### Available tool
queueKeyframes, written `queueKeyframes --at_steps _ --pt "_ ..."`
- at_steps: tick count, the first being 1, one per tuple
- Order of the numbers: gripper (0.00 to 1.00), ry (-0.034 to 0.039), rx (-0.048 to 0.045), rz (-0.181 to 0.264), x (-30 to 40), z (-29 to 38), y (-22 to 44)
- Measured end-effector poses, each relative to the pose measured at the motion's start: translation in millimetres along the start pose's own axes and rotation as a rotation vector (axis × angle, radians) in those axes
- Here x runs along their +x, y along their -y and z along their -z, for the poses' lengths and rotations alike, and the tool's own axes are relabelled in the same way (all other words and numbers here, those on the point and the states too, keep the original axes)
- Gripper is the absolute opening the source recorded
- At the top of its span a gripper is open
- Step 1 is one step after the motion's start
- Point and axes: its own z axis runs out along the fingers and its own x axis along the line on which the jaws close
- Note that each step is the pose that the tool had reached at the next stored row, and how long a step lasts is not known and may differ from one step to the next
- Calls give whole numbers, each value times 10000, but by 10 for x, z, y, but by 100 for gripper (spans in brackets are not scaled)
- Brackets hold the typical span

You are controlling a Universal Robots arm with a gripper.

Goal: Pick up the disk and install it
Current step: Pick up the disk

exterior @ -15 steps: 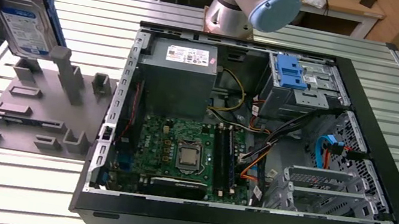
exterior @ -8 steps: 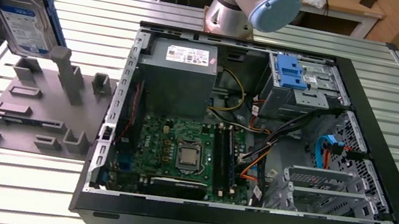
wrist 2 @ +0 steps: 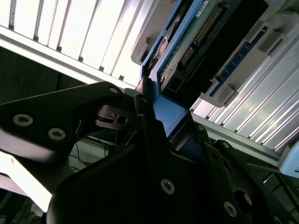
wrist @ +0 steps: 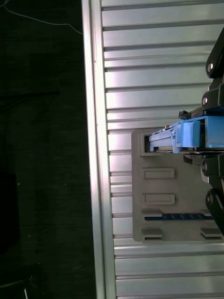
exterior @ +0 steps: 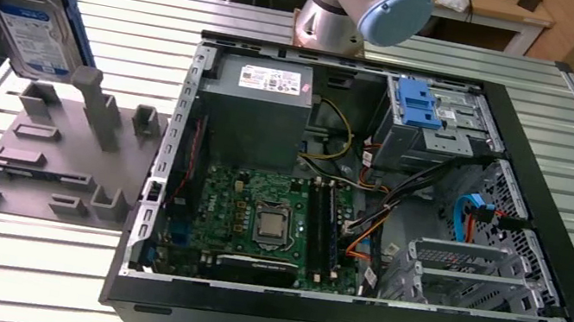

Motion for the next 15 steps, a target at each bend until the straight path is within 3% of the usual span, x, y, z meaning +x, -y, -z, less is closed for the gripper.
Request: queueKeyframes --at_steps 15 --pt "36 0 -1 0 -1 65 -1"
